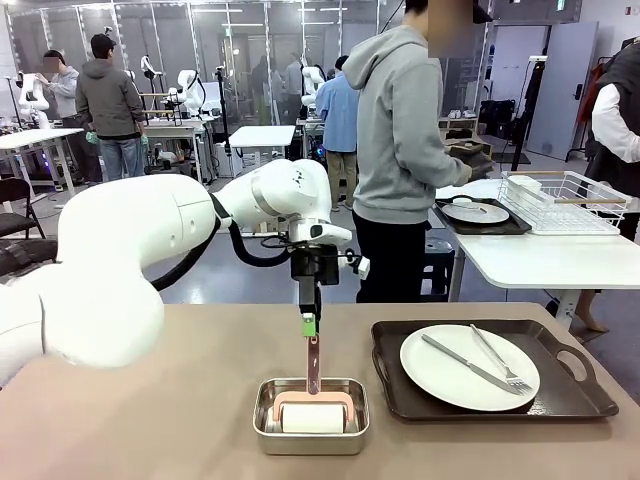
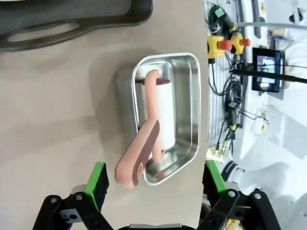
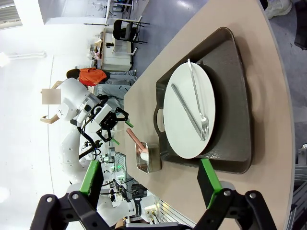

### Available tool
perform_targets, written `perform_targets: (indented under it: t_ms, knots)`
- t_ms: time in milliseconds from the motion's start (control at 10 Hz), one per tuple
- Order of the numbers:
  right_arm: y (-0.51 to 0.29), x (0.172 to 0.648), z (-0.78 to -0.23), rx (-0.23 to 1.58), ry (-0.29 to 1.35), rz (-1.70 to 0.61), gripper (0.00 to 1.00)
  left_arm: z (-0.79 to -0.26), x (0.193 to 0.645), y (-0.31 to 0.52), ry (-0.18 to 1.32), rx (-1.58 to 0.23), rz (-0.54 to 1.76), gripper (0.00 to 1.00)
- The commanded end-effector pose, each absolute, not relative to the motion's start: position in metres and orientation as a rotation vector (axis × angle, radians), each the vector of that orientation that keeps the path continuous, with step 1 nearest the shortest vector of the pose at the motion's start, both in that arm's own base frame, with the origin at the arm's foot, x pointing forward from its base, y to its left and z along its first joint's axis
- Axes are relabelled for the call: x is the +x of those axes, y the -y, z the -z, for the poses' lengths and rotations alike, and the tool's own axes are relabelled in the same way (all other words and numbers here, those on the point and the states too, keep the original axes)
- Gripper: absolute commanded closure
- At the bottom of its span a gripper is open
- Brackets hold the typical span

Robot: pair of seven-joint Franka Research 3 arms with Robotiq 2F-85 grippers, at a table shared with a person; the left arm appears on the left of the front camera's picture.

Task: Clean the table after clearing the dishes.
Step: When the left (or right) Handle tray is removed, use the left hand (or right hand) to clean the left (or right) side of the table with the Lint Roller.

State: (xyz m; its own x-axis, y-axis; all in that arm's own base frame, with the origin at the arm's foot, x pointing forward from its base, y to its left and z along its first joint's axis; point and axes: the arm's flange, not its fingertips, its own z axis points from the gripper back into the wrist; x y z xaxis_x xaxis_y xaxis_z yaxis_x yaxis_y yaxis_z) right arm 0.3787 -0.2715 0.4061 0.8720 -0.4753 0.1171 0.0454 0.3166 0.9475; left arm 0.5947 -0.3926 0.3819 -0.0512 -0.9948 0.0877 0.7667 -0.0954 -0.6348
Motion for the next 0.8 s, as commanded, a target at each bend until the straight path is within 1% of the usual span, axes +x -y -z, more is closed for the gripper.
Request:
perform_targets:
  t_ms: [0,300,700]
  knots:
    - [0.271,0.377,-0.408,1.211,0.417,0.353,0.00,-0.391,0.627,0.415,-0.561,-0.617,1.525,0.00]
    - [0.271,0.377,-0.408,1.211,0.417,0.353,0.00,-0.379,0.623,0.415,-0.598,-0.622,1.507,0.00]
    - [0.271,0.377,-0.408,1.211,0.417,0.353,0.00,-0.367,0.620,0.415,-0.656,-0.687,1.528,0.00]
